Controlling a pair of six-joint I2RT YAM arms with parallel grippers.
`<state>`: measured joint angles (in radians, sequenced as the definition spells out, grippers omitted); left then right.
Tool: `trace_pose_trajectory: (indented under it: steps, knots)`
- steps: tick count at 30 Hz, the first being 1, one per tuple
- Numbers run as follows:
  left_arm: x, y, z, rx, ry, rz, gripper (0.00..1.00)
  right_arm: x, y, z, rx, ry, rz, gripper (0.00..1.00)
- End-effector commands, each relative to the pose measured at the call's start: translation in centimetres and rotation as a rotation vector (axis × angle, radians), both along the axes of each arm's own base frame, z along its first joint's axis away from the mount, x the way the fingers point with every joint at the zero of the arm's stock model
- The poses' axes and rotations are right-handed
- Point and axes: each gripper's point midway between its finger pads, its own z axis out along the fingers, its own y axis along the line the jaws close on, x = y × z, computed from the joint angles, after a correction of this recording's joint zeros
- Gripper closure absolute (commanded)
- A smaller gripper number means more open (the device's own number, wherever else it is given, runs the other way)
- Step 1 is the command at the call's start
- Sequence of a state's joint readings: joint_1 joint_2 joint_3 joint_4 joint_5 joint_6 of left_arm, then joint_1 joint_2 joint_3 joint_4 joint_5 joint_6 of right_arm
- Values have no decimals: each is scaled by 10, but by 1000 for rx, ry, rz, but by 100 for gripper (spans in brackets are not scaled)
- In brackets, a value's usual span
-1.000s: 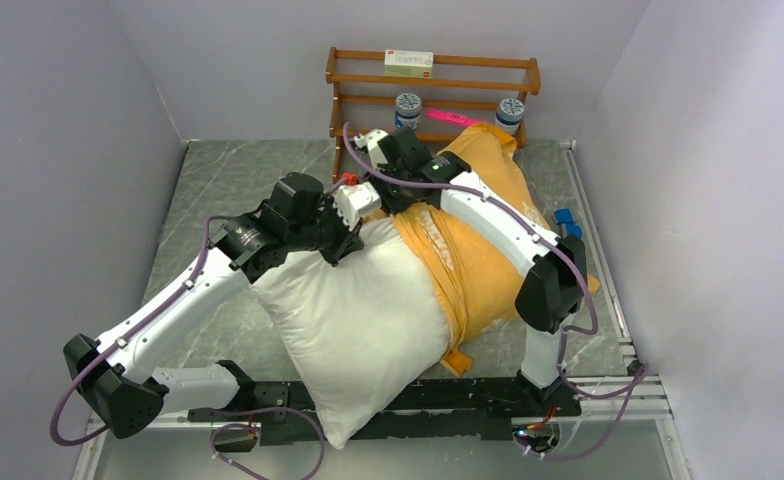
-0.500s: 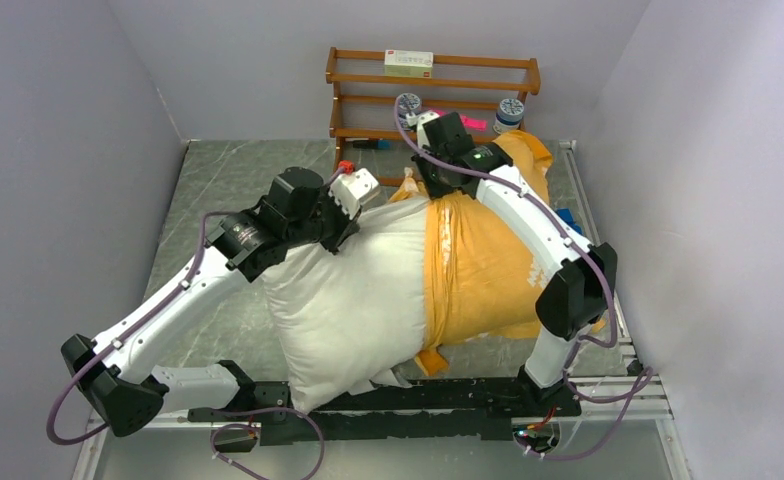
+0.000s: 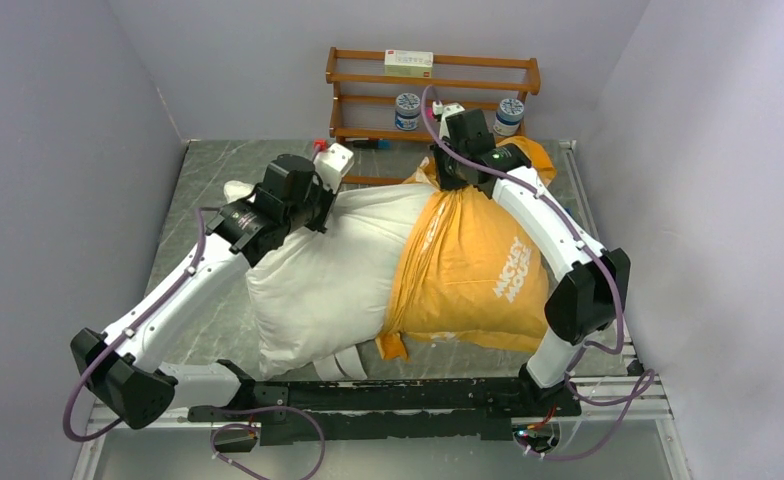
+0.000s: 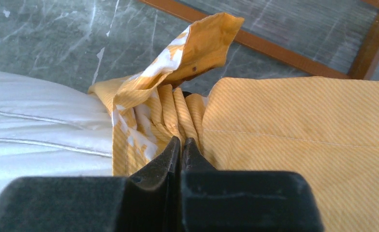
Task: Remove the pillowcase from the pillow
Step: Remove the pillow from the pillowcase.
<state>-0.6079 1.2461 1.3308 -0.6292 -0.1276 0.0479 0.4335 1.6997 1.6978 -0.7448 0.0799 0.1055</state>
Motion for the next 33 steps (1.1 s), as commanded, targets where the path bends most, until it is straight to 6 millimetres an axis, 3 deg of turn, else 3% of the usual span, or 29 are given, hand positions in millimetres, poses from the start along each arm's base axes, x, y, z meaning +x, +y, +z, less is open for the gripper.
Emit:
trace_pose_trajectory:
  steps: [1,6,9,13,17,24,28,33]
  knots:
    - [27,75,-2,158,-61,320,95,26,-38,18,-17,-118,-107,100]
    - [49,56,-20,119,-48,307,95,40,-9,4,42,-122,-40,99]
    - [57,47,-22,81,-40,289,95,50,0,1,57,-132,-26,94]
    - [60,37,-13,31,-58,252,82,58,6,9,73,-155,-15,79]
    - [55,32,0,-11,-83,212,63,55,12,28,87,-188,6,64]
    - [31,19,25,-94,-103,95,38,27,17,59,86,-257,17,41]
    - [7,14,35,-148,-102,14,23,-2,30,71,105,-294,36,33]
    - [-24,10,29,-167,-61,-92,12,-44,41,75,115,-313,42,27]
